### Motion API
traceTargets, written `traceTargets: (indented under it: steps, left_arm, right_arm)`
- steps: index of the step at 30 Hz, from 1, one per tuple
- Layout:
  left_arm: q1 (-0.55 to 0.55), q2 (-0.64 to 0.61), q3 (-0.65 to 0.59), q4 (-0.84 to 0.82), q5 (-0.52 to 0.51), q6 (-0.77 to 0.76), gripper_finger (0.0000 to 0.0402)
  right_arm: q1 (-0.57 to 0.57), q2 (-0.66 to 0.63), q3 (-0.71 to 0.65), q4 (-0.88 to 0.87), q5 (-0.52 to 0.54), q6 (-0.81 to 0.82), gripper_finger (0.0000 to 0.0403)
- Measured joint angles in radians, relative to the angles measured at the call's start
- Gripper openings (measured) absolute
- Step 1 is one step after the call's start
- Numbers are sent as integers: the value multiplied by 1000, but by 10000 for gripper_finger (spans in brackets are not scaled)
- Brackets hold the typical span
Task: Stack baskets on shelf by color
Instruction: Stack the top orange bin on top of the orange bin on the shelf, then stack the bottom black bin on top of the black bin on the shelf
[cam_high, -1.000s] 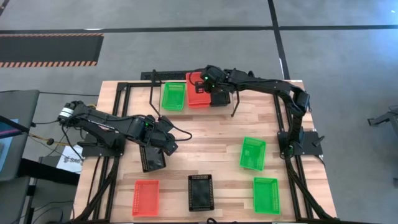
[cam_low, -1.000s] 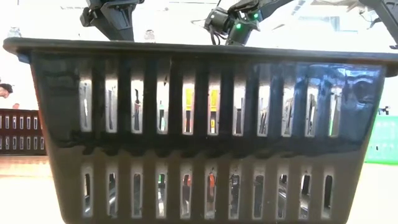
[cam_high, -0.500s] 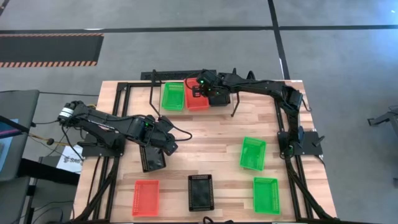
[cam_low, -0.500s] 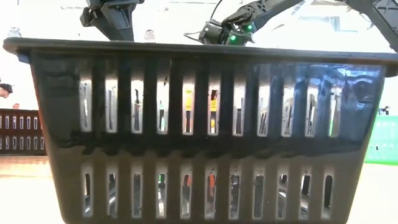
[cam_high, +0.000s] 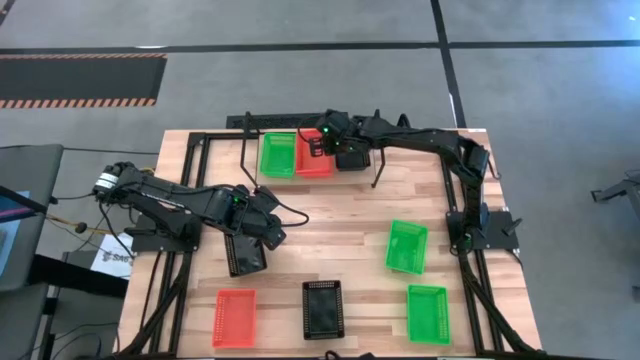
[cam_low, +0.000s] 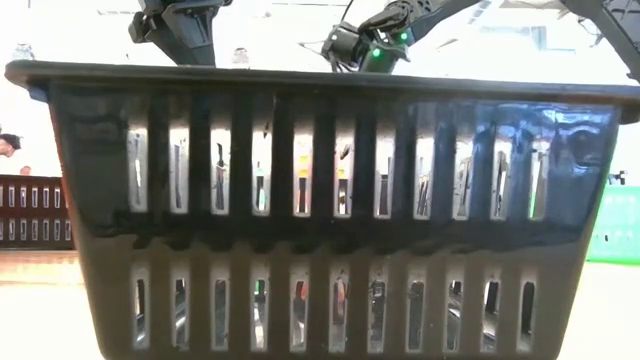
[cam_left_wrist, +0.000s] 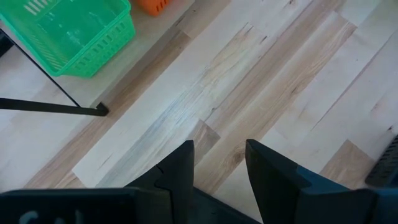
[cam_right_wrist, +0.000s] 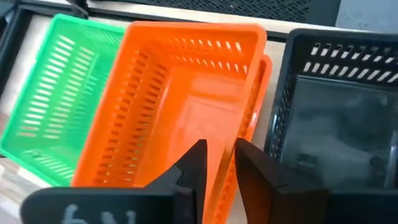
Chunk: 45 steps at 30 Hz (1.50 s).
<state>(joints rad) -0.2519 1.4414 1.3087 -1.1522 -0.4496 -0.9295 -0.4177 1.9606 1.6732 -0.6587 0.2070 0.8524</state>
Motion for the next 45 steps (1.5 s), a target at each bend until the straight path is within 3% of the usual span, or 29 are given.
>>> traceTargets:
  steps: [5,12,21,27,32,38,45]
  left_arm:
    - [0,0,0,0,0,-12,132]
    - [0,0,0,0,0,-19,132]
    - [0,0,0,0,0,-22,132]
    - [0,0,0,0,0,-54,132]
    - [0,0,0,2,-1,-59,132]
    - [0,0,-1,0,-2,-57,132]
    - [0,0,-1,-1,-1,-5,132]
  right_arm:
    - [5,-3,82,-3,2,-74,118]
    - [17,-4,320,-126,4,-223,124]
    - [70,-4,677,-472,4,-384,117]
    - [174,-136,628,-698,-23,-408,118]
    - [296,-190,626,-916,11,-297,118]
    - [480,-225,614,-911,28,-176,118]
    - [673,-162,612,-912,57,48,118]
